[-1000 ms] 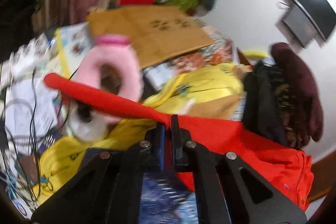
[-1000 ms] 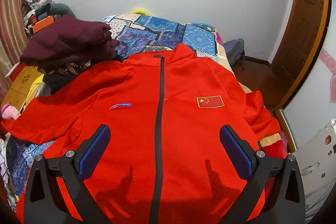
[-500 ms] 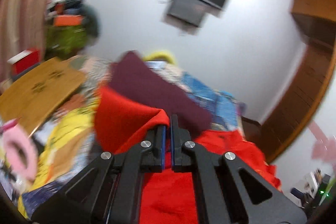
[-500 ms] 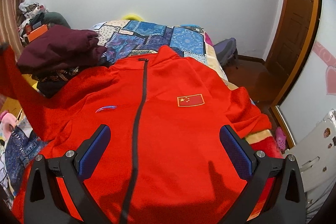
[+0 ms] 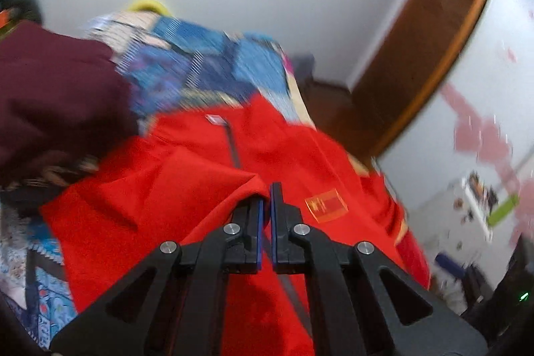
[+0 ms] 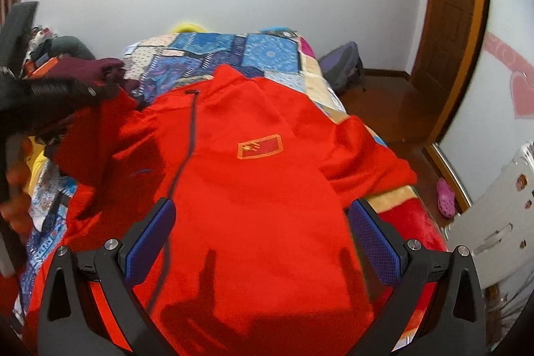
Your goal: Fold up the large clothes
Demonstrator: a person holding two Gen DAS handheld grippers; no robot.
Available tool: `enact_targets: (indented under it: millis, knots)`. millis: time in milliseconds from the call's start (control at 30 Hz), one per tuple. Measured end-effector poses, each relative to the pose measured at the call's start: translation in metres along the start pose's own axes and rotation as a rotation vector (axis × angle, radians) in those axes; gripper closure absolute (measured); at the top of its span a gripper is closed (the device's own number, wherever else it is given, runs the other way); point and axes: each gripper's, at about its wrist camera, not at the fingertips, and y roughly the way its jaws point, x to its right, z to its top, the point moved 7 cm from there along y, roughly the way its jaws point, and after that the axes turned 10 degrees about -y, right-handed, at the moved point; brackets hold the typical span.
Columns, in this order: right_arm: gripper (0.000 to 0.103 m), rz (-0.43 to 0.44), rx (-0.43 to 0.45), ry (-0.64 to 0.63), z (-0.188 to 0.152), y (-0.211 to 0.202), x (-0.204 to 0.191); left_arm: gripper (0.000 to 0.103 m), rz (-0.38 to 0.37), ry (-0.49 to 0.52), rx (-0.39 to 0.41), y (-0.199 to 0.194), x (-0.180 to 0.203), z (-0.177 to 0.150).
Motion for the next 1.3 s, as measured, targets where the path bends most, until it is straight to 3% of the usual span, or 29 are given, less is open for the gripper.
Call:
enact_targets:
  millis: [267,367,467,533,667,767,833,933,1000,1133,1300]
  knots:
    - [0.0,-0.028,-0.057,0.04,-0.013,0.01,0.027,0.101,0.041,0.147,-0.255,0.059,0.031,-0.068]
    - [0.0,-0.034,-0.072,0.035,-0.012,0.013,0.029,0.093,0.056,0.177,-0.323,0.061,0.033,-0.086]
    - [0.0,-0.023,-0.071,0.023,-0.009,0.013,0.025,0.075,0.08,0.207,-0.294,0.052,0.03,-0.083]
    - [0.0,-0.013,-0.068,0.012,-0.006,0.014,0.021,0.049,0.09,0.206,-0.243,0.035,0.024,-0.077]
    - [0.0,0.005,-0.058,-0.039,0.002,0.015,0.007,0.037,0.162,0.209,-0.103,-0.005,0.0,-0.052]
    - [0.0,0.012,-0.045,-0.098,0.013,0.017,-0.008,0.029,0.266,0.242,-0.011,-0.033,-0.027,-0.033]
    - [0.0,0.017,-0.038,-0.14,0.022,0.019,-0.019,0.018,0.355,0.277,0.05,-0.05,-0.046,-0.022]
    - [0.0,0.038,-0.037,-0.207,0.032,0.025,-0.038,0.013,0.475,0.335,0.124,-0.076,-0.074,-0.014]
    - [0.0,0.069,-0.058,-0.245,0.035,0.031,-0.052,0.011,0.539,0.348,0.133,-0.091,-0.098,-0.013]
    - [0.0,0.192,-0.105,-0.353,0.034,0.044,-0.091,0.011,0.581,0.289,0.092,-0.107,-0.14,-0.026]
    - [0.0,0.246,-0.164,-0.513,0.019,0.06,-0.134,0.011,0.629,0.19,0.025,-0.116,-0.19,-0.057]
